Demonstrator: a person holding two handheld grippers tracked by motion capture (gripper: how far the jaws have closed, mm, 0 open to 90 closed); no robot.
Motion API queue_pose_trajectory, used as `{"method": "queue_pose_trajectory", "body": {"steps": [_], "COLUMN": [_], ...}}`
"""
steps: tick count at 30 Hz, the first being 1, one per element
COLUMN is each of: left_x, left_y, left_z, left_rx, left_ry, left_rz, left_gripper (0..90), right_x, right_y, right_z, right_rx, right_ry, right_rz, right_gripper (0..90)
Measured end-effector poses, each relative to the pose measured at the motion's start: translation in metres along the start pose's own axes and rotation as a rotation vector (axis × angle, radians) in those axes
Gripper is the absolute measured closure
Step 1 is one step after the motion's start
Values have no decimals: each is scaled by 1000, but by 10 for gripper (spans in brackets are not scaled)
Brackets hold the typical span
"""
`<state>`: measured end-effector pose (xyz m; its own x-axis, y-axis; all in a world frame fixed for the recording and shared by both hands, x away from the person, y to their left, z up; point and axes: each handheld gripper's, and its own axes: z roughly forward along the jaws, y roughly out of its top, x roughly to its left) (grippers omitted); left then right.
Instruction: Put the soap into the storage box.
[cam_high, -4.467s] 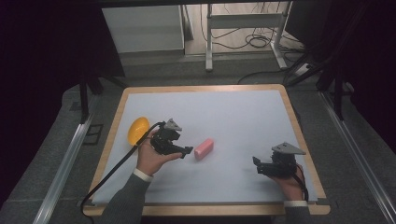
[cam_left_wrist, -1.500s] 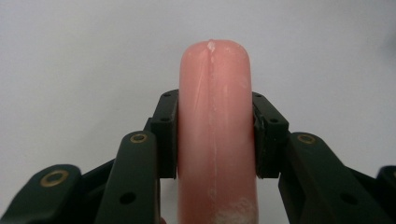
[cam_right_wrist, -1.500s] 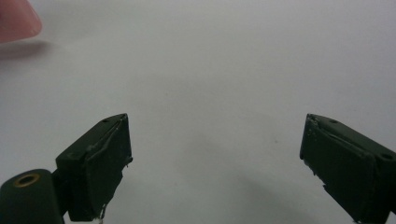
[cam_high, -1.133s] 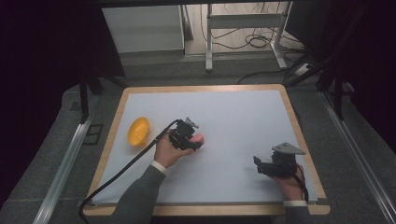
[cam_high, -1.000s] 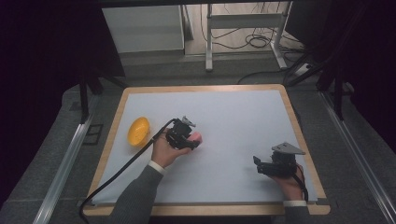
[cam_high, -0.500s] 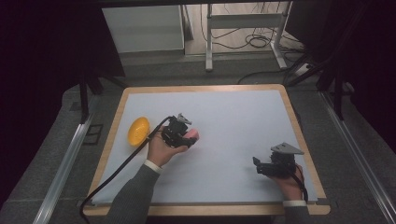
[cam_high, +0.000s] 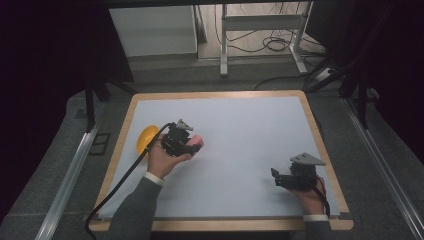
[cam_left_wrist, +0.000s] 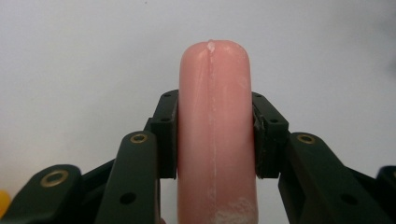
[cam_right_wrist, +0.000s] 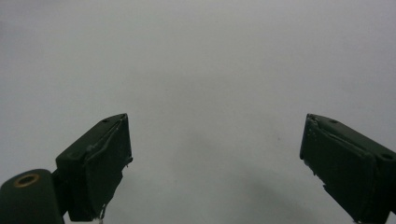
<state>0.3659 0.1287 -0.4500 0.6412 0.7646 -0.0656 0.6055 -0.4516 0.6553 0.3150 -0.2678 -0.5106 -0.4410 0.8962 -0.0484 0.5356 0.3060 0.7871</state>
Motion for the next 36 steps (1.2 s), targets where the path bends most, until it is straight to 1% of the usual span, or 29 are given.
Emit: {"method": "queue_pose_trajectory", "body": {"steps": [1,5,7,10,11,13,17,27,36], "left_x": [3,10,13,16,19,20,26,39,47], "left_y": [-2,-5,-6,-7,-7,-7,-10,-16,-20], "left_z": [-2,-6,-7,-9,-11,-13,-17,-24,-26], "left_rx": [-2,-7,-4,-11,-13,-14,-16,-24,-19], "left_ry": [4,13,25,26,32,34,46,68,79], "left_rz": [-11,-28,-33,-41,-44,-51,-62,-86,-99], "left_gripper": [603,603,603,603,603,603,603,603,603], "right_x": [0,1,1,1,1,1,1,1,2], "right_y": [0,0,-1,-1,-1,-1,-1,-2,-2], "right_z": [0,1,2,2,2,2,2,3,4], "right_rx": [0,2,4,6,7,7,9,13,15], "right_ry": [0,2,2,1,1,1,2,0,3], "right_rz": [-1,-2,-5,-4,-5,-4,-4,-6,-8], "right_gripper": [86,86,86,86,86,86,86,86,86]}}
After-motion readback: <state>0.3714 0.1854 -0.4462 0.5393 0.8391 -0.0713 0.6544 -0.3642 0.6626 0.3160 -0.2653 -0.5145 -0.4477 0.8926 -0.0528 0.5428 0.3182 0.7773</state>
